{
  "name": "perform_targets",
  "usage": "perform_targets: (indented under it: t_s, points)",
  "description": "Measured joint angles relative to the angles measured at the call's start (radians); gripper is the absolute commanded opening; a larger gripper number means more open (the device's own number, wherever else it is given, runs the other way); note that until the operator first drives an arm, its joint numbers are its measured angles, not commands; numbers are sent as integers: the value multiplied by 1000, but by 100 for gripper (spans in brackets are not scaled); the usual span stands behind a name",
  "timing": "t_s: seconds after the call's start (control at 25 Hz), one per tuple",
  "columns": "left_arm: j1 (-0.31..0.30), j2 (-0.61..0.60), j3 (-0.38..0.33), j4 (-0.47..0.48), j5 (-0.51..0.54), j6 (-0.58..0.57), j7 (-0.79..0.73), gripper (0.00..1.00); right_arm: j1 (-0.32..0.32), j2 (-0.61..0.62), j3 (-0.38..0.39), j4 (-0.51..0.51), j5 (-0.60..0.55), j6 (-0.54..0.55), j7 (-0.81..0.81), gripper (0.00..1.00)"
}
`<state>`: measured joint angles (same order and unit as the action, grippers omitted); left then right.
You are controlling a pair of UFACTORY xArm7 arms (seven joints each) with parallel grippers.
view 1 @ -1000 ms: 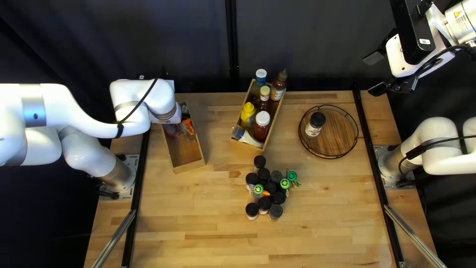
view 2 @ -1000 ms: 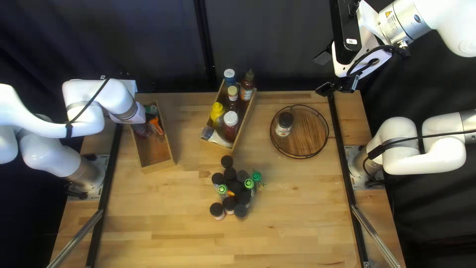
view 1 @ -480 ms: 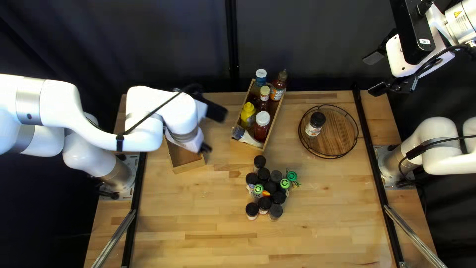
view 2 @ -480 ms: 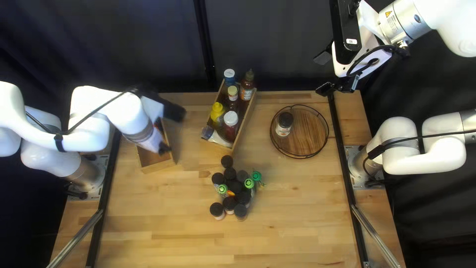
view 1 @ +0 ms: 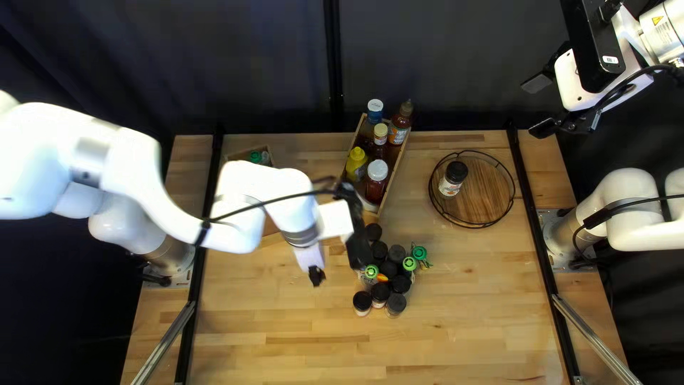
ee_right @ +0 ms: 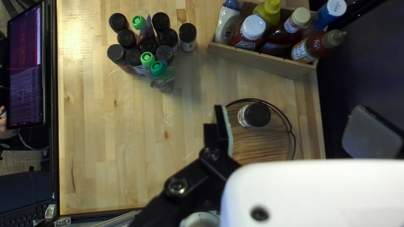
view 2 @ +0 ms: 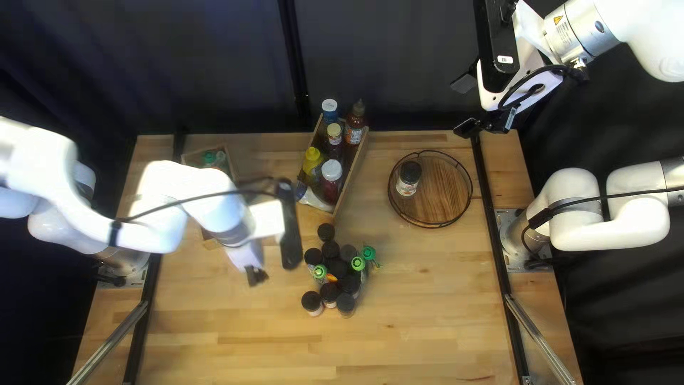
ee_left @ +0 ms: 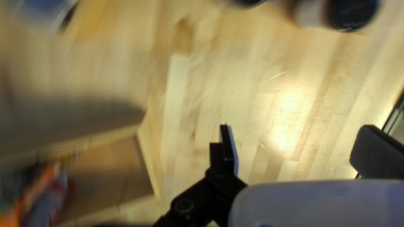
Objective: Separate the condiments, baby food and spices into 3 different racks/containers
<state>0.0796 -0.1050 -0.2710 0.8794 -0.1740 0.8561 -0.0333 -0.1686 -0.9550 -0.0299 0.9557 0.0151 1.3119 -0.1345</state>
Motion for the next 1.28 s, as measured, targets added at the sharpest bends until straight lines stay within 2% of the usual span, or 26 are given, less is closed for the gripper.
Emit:
perform_targets:
  t_s: [0.16,0.32,0.56,0.8,0.84,0.88,0.92,1.08,1.28]
  points:
    - [2,67,4,24,7,-105,135,100,0,0,0,0,0,0,0,100]
    - [2,106,5,28,76,-193,164,100,0,0,0,0,0,0,0,100]
    - [-27,179,11,38,286,-295,44,100,0,0,0,0,0,0,0,100]
    - [-84,269,42,86,487,-336,-118,100,0,0,0,0,0,0,0,100]
    - [-91,278,44,94,503,-334,-132,77,0,0,0,0,0,0,0,100]
    - [-98,287,47,102,519,-330,-146,11,0,0,0,0,0,0,0,100]
    - [-102,291,48,107,529,-325,-155,0,0,0,0,0,0,0,0,100]
    - [-113,291,49,114,544,-301,-171,0,0,0,0,0,0,0,0,100]
    - [-108,256,43,106,510,-257,-144,0,0,0,0,0,0,0,0,100]
